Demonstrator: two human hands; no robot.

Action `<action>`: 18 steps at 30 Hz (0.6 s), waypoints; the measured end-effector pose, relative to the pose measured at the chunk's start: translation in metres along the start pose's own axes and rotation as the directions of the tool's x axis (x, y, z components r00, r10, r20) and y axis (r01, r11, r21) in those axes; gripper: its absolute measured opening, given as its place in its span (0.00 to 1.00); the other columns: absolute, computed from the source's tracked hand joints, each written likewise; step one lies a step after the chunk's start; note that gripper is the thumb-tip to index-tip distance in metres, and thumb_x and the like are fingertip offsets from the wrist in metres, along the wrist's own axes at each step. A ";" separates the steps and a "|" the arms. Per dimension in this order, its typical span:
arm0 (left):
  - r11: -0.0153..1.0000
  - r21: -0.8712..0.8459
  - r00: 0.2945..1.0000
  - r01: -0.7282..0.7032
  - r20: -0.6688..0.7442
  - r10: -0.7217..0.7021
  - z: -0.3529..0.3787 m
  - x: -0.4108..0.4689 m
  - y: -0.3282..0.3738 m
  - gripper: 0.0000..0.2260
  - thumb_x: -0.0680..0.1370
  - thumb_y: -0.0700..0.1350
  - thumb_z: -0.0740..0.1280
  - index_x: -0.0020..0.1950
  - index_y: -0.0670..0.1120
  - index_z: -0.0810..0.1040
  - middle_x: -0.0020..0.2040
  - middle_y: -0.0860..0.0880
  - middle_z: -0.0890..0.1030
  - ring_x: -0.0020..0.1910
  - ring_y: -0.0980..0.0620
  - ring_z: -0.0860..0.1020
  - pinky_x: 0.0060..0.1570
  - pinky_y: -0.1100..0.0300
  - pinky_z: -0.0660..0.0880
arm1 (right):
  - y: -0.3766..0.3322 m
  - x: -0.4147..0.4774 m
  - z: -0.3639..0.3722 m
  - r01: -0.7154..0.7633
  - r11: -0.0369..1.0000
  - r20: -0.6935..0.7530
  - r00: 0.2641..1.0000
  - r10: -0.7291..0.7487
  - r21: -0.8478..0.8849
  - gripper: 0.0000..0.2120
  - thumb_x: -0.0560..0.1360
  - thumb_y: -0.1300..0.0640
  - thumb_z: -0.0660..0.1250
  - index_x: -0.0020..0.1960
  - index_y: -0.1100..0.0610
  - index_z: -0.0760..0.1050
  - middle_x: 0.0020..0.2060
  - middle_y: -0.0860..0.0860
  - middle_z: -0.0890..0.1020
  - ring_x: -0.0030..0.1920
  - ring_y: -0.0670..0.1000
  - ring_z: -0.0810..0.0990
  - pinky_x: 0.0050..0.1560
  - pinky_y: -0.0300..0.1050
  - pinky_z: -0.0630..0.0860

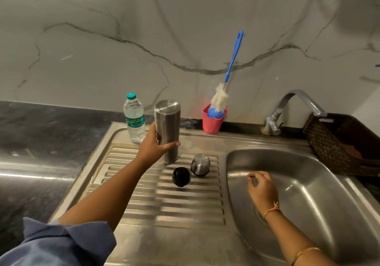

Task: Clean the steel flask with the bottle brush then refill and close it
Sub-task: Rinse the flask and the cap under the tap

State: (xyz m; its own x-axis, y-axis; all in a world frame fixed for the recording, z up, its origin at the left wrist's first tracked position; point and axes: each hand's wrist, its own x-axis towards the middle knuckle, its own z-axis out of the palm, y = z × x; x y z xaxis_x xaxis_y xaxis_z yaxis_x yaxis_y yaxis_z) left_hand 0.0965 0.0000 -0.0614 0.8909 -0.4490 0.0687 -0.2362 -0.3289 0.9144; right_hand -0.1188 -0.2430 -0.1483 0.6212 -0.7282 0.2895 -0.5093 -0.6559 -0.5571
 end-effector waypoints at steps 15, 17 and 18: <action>0.996 0.057 0.938 0.065 -0.343 -0.042 -0.035 -0.068 0.008 0.30 0.68 0.54 0.76 0.65 0.53 0.67 0.51 0.56 0.74 0.49 0.52 0.75 0.49 0.54 0.75 | -0.053 -0.006 -0.013 0.074 0.959 0.026 0.996 -0.084 0.273 0.06 0.75 0.67 0.64 0.44 0.63 0.80 0.43 0.59 0.80 0.44 0.57 0.77 0.40 0.41 0.68; 0.996 0.020 0.924 0.092 -0.373 -0.078 -0.042 -0.088 0.003 0.28 0.68 0.54 0.76 0.63 0.53 0.68 0.50 0.55 0.76 0.49 0.51 0.77 0.50 0.52 0.76 | -0.066 -0.010 -0.015 0.110 0.936 0.061 0.989 -0.138 0.335 0.06 0.75 0.66 0.64 0.44 0.62 0.79 0.41 0.57 0.79 0.42 0.53 0.76 0.38 0.40 0.69; 0.993 -0.007 0.911 0.119 -0.396 -0.111 -0.043 -0.097 -0.002 0.28 0.68 0.54 0.76 0.63 0.52 0.69 0.50 0.54 0.77 0.49 0.50 0.77 0.51 0.50 0.76 | -0.071 -0.013 -0.016 0.123 0.922 0.075 0.984 -0.160 0.367 0.06 0.75 0.65 0.64 0.43 0.62 0.79 0.40 0.56 0.79 0.41 0.52 0.76 0.37 0.36 0.69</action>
State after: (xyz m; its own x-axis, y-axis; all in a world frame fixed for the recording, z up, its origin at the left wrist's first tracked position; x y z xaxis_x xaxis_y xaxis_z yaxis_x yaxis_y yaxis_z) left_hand 0.0269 0.0800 -0.0522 0.9920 -0.0433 0.1188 -0.1263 -0.3743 0.9187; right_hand -0.1002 -0.1900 -0.0995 0.7377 -0.5966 0.3161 -0.1750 -0.6212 -0.7639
